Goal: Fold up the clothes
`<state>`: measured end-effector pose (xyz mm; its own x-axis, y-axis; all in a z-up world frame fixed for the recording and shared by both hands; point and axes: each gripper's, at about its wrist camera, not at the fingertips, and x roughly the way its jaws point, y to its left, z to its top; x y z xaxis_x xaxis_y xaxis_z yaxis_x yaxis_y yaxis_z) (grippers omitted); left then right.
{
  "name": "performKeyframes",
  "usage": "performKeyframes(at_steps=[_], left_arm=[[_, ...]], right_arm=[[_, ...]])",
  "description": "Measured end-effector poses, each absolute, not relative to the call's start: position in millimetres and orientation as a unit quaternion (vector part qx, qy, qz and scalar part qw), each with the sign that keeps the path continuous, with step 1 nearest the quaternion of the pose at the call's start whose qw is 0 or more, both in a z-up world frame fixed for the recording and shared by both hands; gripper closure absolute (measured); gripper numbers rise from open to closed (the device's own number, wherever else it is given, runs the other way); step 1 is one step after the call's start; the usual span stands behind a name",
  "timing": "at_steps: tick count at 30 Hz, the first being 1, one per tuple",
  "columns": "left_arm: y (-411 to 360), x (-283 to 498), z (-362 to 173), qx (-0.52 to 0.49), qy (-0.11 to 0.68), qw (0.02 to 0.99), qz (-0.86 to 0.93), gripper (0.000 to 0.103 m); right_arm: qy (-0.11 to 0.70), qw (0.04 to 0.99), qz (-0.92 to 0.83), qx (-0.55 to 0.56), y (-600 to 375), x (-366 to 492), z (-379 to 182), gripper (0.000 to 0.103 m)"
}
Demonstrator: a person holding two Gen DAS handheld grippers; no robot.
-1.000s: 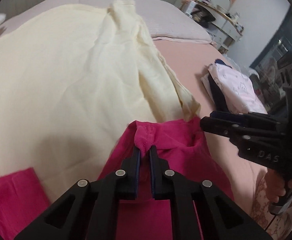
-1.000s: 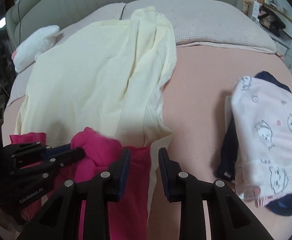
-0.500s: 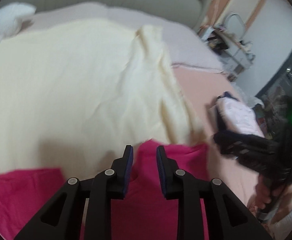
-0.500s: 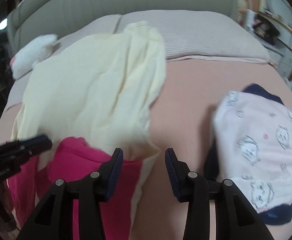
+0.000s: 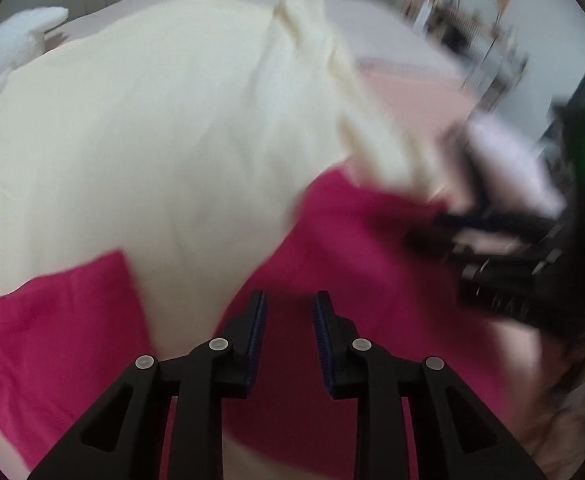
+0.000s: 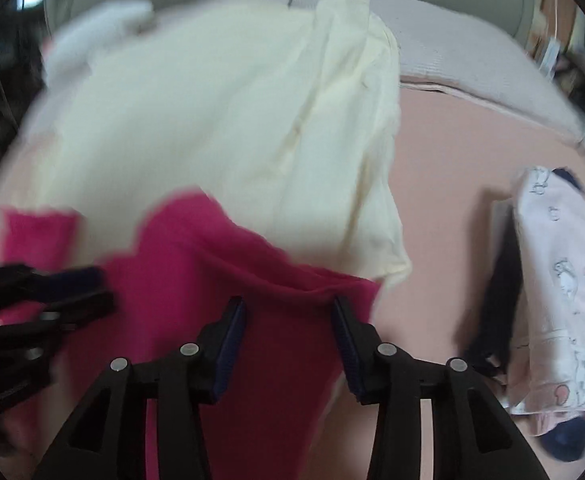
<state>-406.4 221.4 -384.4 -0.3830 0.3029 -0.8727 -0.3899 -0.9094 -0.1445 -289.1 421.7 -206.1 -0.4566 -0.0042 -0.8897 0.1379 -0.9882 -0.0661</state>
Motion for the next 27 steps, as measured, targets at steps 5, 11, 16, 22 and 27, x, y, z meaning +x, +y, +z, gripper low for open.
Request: performKeyframes(at_steps=[5,11,16,22,27], left_arm=[[183,-411,-356,-0.492,-0.030,0.151,0.857,0.091],[209,-408,-381,-0.550,0.034,0.154,0.820,0.088],[165,-364,-334,-0.552,-0.074,0.131,0.820,0.087],[142,-287,-339,-0.606,-0.121,0.105,0.780,0.063],[121,-232,-362,-0.659,-0.131,0.037,0.739,0.058]], right_arm=[[0.062,-0.001,-0.874,0.481,426,-280,-180,0.071],[0.101,0.046,-0.828,0.549,413,-296,-225,0.069],[0.028,0.056,-0.813,0.579,430,-252,-195,0.065],[0.006,0.066,-0.783,0.618,431,-181,-199,0.065],[-0.003,0.034,-0.764,0.644,439,-151,-213,0.065]])
